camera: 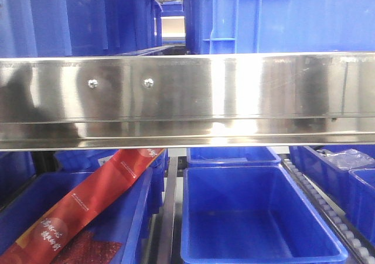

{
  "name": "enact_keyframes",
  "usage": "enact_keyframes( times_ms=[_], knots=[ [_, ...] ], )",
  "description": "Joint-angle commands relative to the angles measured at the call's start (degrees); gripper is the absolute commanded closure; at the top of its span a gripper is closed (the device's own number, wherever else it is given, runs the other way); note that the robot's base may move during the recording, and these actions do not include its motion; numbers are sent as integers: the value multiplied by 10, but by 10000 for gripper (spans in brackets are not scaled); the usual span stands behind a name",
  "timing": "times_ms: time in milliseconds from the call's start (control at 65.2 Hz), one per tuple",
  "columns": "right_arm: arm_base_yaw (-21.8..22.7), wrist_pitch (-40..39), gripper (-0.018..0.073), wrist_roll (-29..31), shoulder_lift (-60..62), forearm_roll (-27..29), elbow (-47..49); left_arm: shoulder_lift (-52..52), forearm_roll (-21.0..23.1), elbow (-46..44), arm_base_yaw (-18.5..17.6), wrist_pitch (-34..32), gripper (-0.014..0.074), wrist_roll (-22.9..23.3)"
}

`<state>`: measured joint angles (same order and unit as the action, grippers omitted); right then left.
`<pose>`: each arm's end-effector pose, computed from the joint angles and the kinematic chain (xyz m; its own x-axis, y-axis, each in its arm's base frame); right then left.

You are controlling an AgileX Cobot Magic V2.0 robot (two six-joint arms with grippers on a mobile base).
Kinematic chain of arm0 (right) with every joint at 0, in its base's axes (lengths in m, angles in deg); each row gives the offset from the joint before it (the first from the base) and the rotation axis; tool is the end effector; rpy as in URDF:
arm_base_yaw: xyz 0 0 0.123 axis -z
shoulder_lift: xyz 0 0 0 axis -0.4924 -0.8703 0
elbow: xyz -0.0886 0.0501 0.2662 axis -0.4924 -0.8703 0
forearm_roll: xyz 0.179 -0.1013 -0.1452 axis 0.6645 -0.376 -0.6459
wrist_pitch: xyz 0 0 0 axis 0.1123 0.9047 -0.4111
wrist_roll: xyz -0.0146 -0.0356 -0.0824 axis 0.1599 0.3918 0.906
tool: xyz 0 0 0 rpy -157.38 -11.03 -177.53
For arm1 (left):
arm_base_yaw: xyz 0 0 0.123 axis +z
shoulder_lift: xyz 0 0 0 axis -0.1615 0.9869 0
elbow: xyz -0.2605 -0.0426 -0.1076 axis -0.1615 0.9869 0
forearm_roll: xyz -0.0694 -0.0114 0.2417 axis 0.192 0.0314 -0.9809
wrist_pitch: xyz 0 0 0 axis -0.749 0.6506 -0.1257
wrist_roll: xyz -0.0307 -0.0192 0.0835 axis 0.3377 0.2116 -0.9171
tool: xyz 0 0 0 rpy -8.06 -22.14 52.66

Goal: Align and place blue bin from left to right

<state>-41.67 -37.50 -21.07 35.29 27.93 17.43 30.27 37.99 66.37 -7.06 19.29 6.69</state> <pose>0.0924 0.0181 0.3552 -0.0318 0.0544 -0.9980 -0.1904 0.9799 0.0595 0.0569 0.0026 0.2035 -0.0128 -0.0667 -0.9977 -0.0437 0.9969 -0.0661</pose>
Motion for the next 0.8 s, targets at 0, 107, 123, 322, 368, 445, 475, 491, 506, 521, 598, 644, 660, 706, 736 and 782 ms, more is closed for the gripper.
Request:
enact_keyframes(
  times_ms=[0, 107, 123, 322, 368, 445, 475, 491, 506, 521, 598, 644, 660, 706, 736, 782],
  knots=[
    [8, -7, 721, 38, 10, -4, -3, -3, -1, -1, -2, -4, 706, 4],
    [58, 6, 721, 133, 32, 84, -19, -3, -1, -1, -2, -4, 706, 4],
    [67, 6, 721, 146, 36, 92, -23, -3, -1, -1, -2, -4, 706, 4],
    [173, 4, 721, 151, 130, 107, -121, -3, -1, -1, -2, -4, 706, 4],
    [188, 1, 721, 151, 159, 107, -157, -3, -1, -1, -2, -4, 706, 4],
    [198, -5, 721, 151, 194, 107, -196, -3, -1, -1, -2, -4, 706, 4],
    [200, -9, 721, 151, 206, 107, -215, -3, -1, -1, -2, -4, 706, 4],
    [201, -11, 721, 151, 214, 107, -222, -3, -1, -1, -2, -4, 706, 4],
    [201, -14, 721, 151, 220, 107, -229, -3, -1, -1, -2, -4, 706, 4],
    [201, -16, 721, 151, 224, 107, -235, -3, -1, -1, -2, -4, 706, 4],
    [201, -29, 721, 151, 248, 107, -268, -3, -1, -1, -2, -4, 706, 4],
    [201, -31, 721, 151, 260, 107, -286, -3, -1, -1, -2, -4, 706, 4],
    [201, -33, 721, 151, 260, 107, -291, -3, -1, -1, -2, -4, 706, 4],
    [201, -40, 721, 150, 260, 107, -307, -3, -1, -1, -2, -4, 706, 4],
    [201, -44, 721, 150, 260, 107, -318, -3, -1, -1, -2, -4, 706, 4],
    [201, -55, 721, 150, 260, 107, -331, -3, -1, -1, -2, -4, 706, 4]
  ],
)
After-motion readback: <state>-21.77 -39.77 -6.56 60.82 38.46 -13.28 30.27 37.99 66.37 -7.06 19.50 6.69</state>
